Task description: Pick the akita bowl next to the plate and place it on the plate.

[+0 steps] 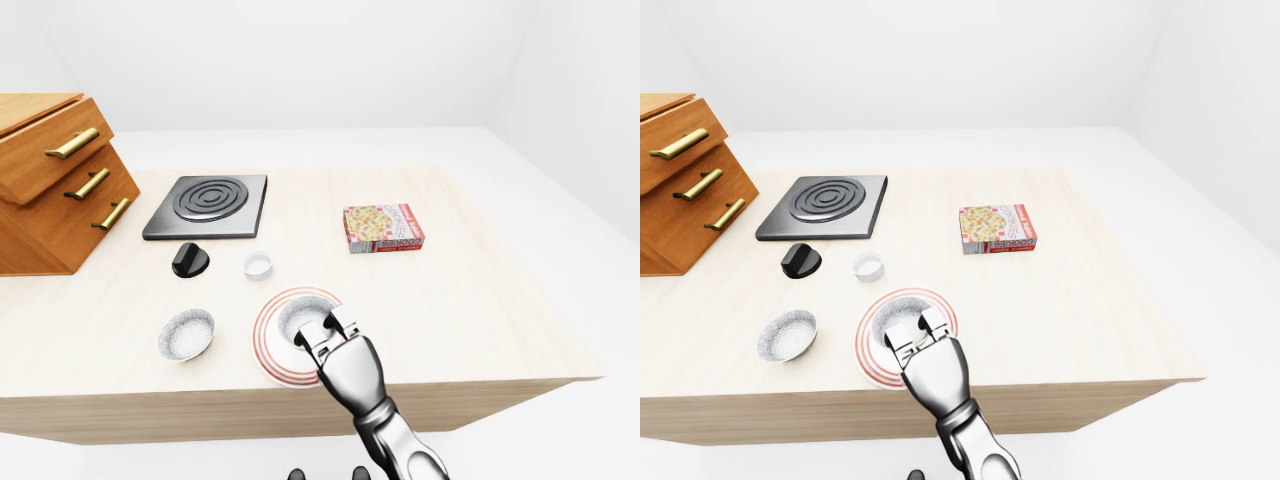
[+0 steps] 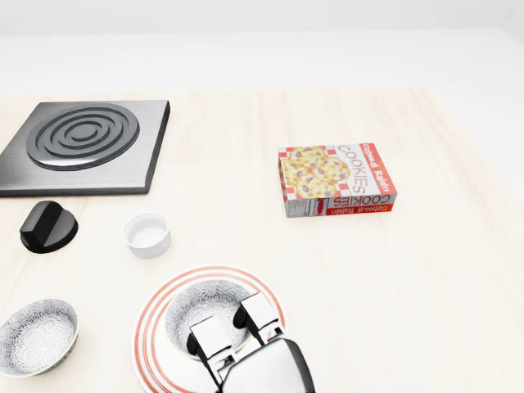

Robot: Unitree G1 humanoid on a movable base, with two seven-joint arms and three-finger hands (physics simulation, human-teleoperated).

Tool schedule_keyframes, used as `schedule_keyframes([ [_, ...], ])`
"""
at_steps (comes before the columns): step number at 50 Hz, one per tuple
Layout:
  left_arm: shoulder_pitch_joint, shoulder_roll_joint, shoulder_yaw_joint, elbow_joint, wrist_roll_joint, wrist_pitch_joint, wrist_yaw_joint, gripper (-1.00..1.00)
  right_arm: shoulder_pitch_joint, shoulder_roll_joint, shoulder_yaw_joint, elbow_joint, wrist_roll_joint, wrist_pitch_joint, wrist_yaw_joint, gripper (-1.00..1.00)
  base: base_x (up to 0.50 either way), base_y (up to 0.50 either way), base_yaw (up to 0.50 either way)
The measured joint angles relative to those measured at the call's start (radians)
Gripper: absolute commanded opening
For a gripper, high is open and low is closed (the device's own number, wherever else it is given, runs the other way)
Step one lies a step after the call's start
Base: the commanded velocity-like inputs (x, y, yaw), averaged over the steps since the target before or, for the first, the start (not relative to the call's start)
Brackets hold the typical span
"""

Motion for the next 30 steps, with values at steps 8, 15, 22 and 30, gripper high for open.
schedule_keyframes([
  [8, 0.001, -0.001, 0.001, 0.000, -0.002, 0.000, -0.001, 1.00, -0.027, 0.018, -0.015, 0.056, 0.005, 0.000, 0.000, -1.00, 0.00, 0.00, 0.00],
  [15, 0.001, -0.002, 0.001, -0.002, -0.002, 0.001, -0.001, 1.00, -0.045, 0.033, -0.023, 0.099, 0.003, 0.000, 0.000, -1.00, 0.00, 0.00, 0.00],
  [22, 0.001, -0.002, 0.000, -0.001, -0.001, 0.000, -0.001, 1.00, -0.066, 0.045, -0.026, 0.146, -0.013, 0.000, 0.000, -1.00, 0.00, 0.00, 0.00],
  [30, -0.001, -0.003, -0.005, 0.001, 0.001, -0.004, -0.001, 1.00, -0.086, 0.063, -0.024, 0.197, -0.040, 0.000, 0.000, -1.00, 0.00, 0.00, 0.00],
])
